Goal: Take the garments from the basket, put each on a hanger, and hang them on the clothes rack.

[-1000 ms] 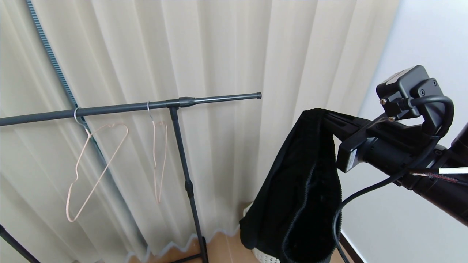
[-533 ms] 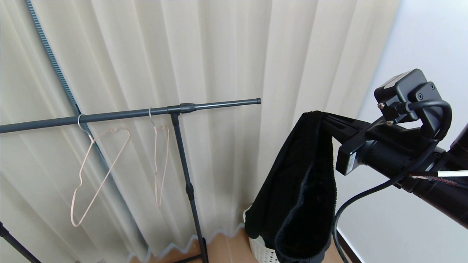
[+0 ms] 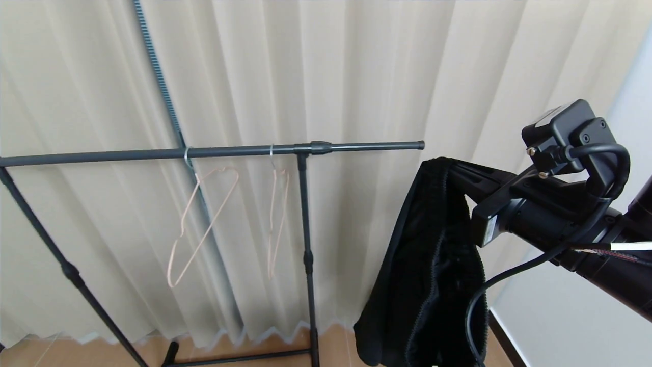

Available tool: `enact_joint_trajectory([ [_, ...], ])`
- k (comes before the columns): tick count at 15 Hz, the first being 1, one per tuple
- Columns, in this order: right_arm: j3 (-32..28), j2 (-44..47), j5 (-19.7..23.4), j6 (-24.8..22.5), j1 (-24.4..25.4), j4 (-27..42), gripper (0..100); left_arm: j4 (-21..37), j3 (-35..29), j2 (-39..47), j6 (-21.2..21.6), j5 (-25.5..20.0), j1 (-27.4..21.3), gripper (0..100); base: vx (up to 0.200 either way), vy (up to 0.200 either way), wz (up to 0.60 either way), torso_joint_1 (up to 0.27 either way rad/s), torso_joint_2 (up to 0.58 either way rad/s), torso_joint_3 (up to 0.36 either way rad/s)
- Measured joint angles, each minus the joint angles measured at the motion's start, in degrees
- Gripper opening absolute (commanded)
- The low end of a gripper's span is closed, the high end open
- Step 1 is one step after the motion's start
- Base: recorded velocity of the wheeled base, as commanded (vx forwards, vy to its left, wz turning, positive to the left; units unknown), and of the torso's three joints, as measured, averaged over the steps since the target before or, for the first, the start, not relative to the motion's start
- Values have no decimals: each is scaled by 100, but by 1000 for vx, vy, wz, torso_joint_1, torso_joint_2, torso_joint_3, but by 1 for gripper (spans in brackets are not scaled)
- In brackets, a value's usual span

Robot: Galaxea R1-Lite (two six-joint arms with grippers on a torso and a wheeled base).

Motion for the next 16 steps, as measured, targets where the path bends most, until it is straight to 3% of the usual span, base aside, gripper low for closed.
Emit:
enact_joint_trajectory([
  [11, 11, -12, -2, -66, -33, 6, 0, 16, 1, 0, 6, 0, 0, 100, 0, 200, 0, 4, 0, 1],
  [16, 13, -34, -22, -137, -61, -6, 0, 18, -7, 0, 6, 0, -2, 100, 0, 200, -600, 0, 2, 3],
])
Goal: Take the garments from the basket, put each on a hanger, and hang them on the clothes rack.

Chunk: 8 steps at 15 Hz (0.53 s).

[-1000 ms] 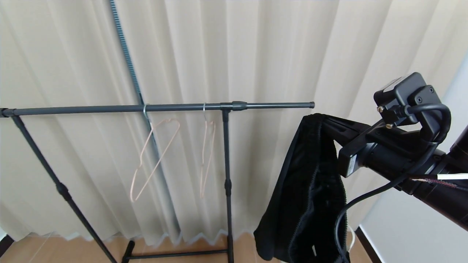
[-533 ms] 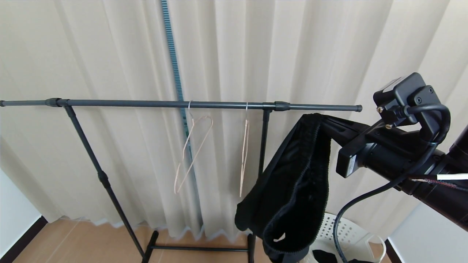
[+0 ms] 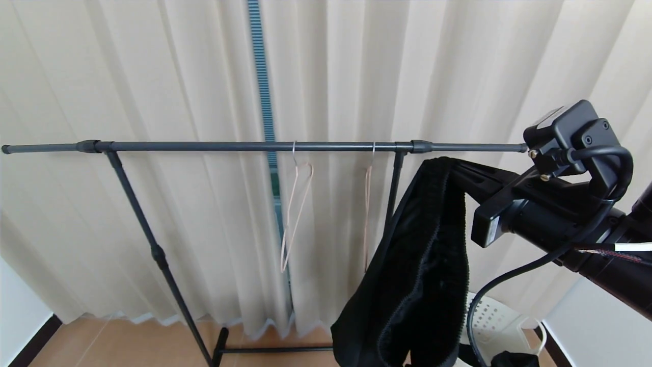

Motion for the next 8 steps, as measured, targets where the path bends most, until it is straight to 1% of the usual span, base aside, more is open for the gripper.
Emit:
enact_joint_trajectory([
  [4, 46, -16, -6, -85, -18, 6, 0, -2, 2, 0, 0, -2, 2, 100, 0, 200, 0, 4, 1, 2],
  [8, 66, -35, -4, -121, -18, -2, 0, -2, 9, 0, -12, 2, 0, 100, -200, 0, 0, 7, 2, 4],
])
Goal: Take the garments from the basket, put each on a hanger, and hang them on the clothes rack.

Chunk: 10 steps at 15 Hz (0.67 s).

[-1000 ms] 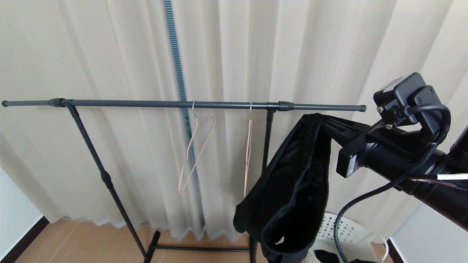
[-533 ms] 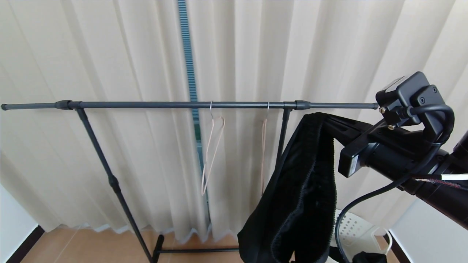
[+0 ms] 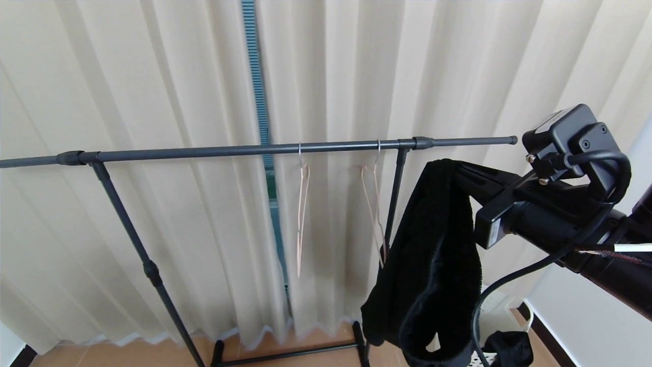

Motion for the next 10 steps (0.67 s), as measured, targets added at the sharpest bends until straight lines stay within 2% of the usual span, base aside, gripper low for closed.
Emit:
enact_joint_trajectory([
  [8, 107, -17, -7, -60, -4, 17, 0, 0, -1, 0, 11, -2, 6, 100, -200, 0, 0, -2, 1, 2],
  [10, 138, -17, -106, -163, 16, 28, 0, -18, -4, 0, 17, 12, 0, 100, 0, 0, 0, 0, 0, 0],
])
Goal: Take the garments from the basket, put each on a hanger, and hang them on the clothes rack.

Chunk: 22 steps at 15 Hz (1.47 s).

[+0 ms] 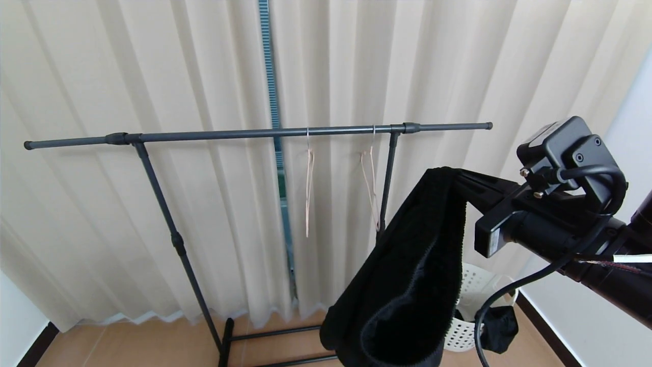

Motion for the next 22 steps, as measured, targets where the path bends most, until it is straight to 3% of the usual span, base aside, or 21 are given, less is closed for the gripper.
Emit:
enact_joint_trajectory([
  [5, -151, 205, -1042, 315, 438, 500, 0, 18, 26, 76, 625, -34, 38, 100, 0, 0, 0, 0, 0, 0],
  [8, -761, 455, -1097, 755, 542, 1321, 0, 21, -123, 780, 584, -83, 84, 100, 0, 0, 0, 0, 0, 0],
  [11, -2083, 941, -1092, 1486, 596, 2397, 0, 21, -975, 2341, -266, -190, -297, 100, 0, 0, 0, 0, 0, 0],
  [13, -3123, 1619, -1065, 1819, 614, 2805, 0, 18, -1896, 3702, -1475, -219, -1279, 100, 0, 0, 0, 0, 0, 0],
  [14, -3451, 1927, -1064, 2038, 640, 2887, 0, 13, -2277, 4296, -1892, -234, -1729, 100, 0, 0, 0, 0, 0, 0],
  [16, -3807, 2476, -1084, 2957, 816, 2923, 0, 0, -3029, 5638, -2521, -268, -2439, 100, 0, 0, 0, 0, 0, 0],
  [18, -3827, 2723, -1161, 3406, 953, 2809, 0, -4, -3638, 6745, -2827, -290, -2872, 100, 0, 0, 0, 0, 0, 0],
  [22, -3766, 2760, -1410, 3468, 1318, 2480, 0, -193, -4231, 8416, -3042, -631, -3352, 100, 0, 0, 0, 0, 0, 0],
])
